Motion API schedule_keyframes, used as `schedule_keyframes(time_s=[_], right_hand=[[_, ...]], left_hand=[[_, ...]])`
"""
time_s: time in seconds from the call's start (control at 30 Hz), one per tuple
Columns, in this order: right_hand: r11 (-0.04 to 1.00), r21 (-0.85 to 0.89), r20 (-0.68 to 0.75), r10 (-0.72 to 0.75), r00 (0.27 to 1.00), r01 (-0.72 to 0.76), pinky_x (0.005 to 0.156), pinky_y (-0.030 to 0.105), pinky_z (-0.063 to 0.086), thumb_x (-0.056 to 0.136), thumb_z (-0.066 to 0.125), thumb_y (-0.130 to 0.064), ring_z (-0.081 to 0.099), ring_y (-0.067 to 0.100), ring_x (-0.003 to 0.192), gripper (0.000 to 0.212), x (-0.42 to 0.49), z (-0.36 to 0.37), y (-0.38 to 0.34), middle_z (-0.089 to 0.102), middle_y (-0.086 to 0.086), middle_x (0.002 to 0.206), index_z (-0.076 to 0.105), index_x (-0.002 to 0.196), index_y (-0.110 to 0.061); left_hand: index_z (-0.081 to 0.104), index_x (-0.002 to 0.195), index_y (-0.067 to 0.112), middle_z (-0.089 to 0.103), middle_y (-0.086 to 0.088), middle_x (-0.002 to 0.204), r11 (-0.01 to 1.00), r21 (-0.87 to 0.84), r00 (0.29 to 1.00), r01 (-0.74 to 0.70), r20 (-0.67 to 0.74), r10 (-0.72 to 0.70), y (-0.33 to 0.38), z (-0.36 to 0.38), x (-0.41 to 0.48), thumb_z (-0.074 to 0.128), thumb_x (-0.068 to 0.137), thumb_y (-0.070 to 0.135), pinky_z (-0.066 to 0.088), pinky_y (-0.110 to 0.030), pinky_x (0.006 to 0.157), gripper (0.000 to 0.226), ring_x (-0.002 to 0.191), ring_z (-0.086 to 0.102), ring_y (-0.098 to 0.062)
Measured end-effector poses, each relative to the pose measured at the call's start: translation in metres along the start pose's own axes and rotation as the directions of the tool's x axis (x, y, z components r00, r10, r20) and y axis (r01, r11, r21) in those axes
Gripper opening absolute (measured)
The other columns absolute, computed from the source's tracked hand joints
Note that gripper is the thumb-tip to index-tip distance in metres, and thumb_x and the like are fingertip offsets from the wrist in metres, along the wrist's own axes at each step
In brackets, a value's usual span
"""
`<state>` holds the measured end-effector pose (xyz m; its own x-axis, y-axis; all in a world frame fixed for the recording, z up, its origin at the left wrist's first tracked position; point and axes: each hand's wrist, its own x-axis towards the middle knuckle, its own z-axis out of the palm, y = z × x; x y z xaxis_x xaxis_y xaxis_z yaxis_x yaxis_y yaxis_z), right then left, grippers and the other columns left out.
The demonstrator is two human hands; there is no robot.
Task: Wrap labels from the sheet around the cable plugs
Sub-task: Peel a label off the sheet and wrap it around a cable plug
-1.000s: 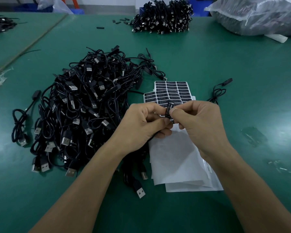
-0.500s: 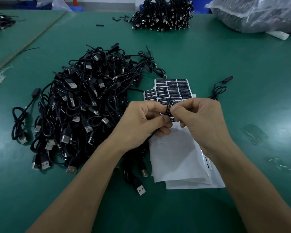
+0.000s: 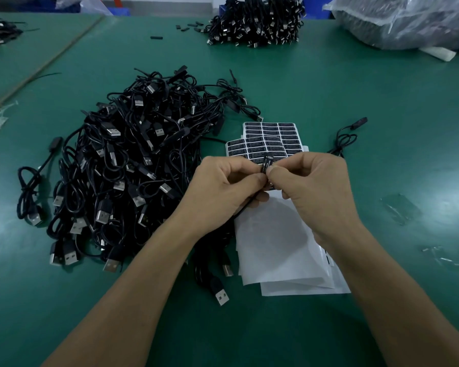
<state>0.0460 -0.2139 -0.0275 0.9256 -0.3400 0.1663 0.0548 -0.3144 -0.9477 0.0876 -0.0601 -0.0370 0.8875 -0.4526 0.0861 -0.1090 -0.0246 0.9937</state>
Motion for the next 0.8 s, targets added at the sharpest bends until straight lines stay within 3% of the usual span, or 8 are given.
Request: schedule_keyframes(time_s=[0.27, 0.43, 0.57, 0.67, 0.8], right_hand=[[0.999, -0.048, -0.037, -0.016, 0.999, 0.014, 0.063, 0.029, 0.054, 0.075, 0.077, -0.021, 0.07, 0.008, 0.066, 0.007, -0.0026, 0.0043, 0.0005, 0.073, -0.01, 0.068, 0.072, 0.073, -0.024], [0.997, -0.006, -0.091, 0.076, 0.993, -0.077, 0.071, 0.036, 0.055, 0.063, 0.086, -0.04, 0.072, 0.012, 0.074, 0.045, -0.0004, -0.0022, 0.0017, 0.075, -0.009, 0.076, 0.055, 0.092, -0.027], [0.999, 0.042, 0.036, 0.011, 0.999, -0.012, 0.071, 0.029, 0.055, 0.075, 0.086, -0.033, 0.071, 0.01, 0.071, 0.025, 0.0002, -0.0005, 0.0016, 0.074, -0.005, 0.075, 0.071, 0.092, -0.023], [0.996, 0.073, 0.054, -0.053, 0.997, 0.049, 0.069, 0.027, 0.057, 0.083, 0.081, -0.026, 0.071, 0.011, 0.071, 0.005, 0.0012, -0.0001, 0.0025, 0.075, -0.005, 0.075, 0.075, 0.083, -0.025], [0.994, 0.046, 0.08, -0.104, 0.991, 0.1, 0.069, 0.024, 0.058, 0.091, 0.072, -0.023, 0.068, 0.005, 0.068, 0.013, 0.0001, 0.0007, 0.0017, 0.074, -0.008, 0.071, 0.075, 0.079, -0.027]], left_hand=[[0.076, 0.082, 0.009, 0.075, -0.006, 0.072, 1.0, -0.005, 0.999, 0.014, -0.029, -0.014, -0.0011, -0.0002, 0.0015, 0.065, 0.093, -0.003, 0.06, -0.024, 0.062, 0.019, 0.066, 0.074, -0.017], [0.075, 0.089, 0.002, 0.076, -0.013, 0.08, 0.999, -0.035, 0.999, 0.019, -0.027, -0.02, -0.0005, -0.0015, 0.0006, 0.064, 0.094, -0.003, 0.06, -0.023, 0.062, 0.012, 0.066, 0.074, -0.017], [0.076, 0.09, 0.005, 0.076, -0.008, 0.076, 1.0, -0.026, 1.0, 0.016, 0.005, -0.016, 0.0011, -0.0012, 0.0005, 0.064, 0.094, -0.001, 0.059, -0.022, 0.061, 0.014, 0.065, 0.073, -0.016], [0.075, 0.085, 0.009, 0.075, -0.005, 0.073, 1.0, -0.016, 1.0, 0.024, 0.013, -0.024, 0.001, -0.0006, 0.0003, 0.063, 0.093, -0.003, 0.057, -0.021, 0.059, 0.019, 0.062, 0.072, -0.015], [0.071, 0.075, 0.009, 0.073, -0.006, 0.067, 0.998, 0.059, 0.999, -0.029, -0.022, 0.03, -0.0012, 0.0011, -0.0009, 0.071, 0.091, 0.007, 0.057, -0.031, 0.057, 0.017, 0.058, 0.07, -0.017]])
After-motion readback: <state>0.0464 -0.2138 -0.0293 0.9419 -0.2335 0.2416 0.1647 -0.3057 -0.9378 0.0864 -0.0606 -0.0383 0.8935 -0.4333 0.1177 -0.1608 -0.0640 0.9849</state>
